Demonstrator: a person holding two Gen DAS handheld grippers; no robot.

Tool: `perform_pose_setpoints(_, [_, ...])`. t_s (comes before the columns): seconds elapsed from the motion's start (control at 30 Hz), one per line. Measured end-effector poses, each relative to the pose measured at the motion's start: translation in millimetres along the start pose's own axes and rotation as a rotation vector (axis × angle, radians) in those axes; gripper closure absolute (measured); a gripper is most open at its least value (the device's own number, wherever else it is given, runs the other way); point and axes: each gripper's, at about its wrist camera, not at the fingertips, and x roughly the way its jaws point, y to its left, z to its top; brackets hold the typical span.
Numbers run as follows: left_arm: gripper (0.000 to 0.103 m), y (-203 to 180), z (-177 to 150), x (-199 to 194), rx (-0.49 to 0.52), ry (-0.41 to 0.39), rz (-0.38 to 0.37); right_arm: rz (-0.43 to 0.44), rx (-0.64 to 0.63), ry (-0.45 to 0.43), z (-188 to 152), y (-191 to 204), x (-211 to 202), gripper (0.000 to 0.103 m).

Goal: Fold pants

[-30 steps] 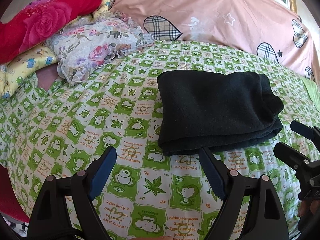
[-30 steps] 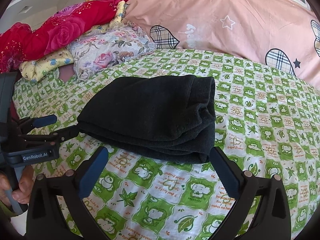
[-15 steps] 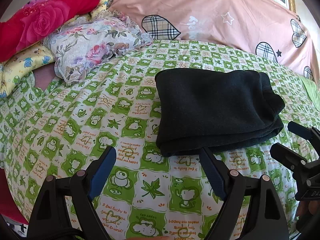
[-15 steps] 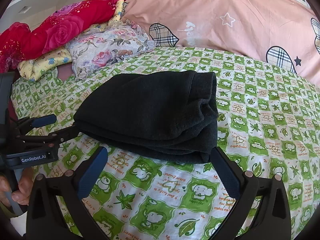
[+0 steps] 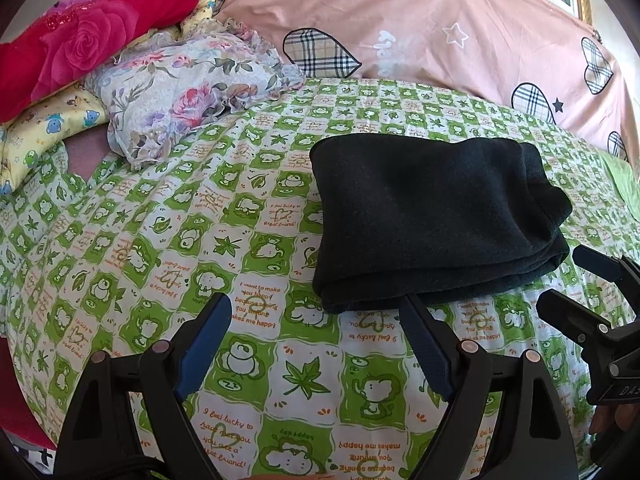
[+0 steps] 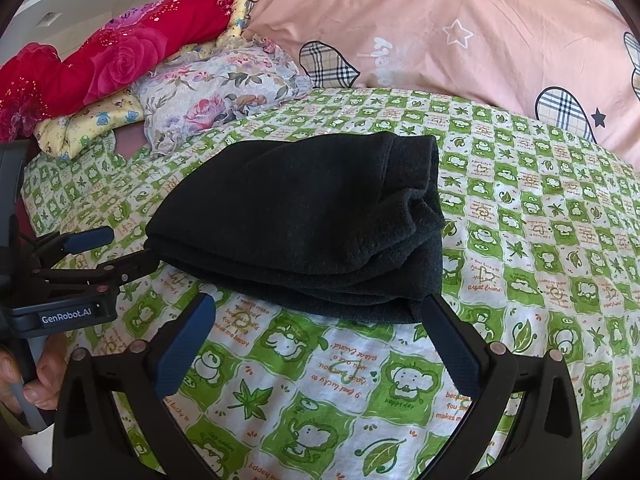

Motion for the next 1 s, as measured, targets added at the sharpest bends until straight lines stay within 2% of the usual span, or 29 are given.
perform_pose_setpoints(1.0, [0.014,-3.9,-0.6,-8.4,0.006,-0.029,-0.002,-0.005,0.018,-0.029,1.7,2.2,-5.6,0.001])
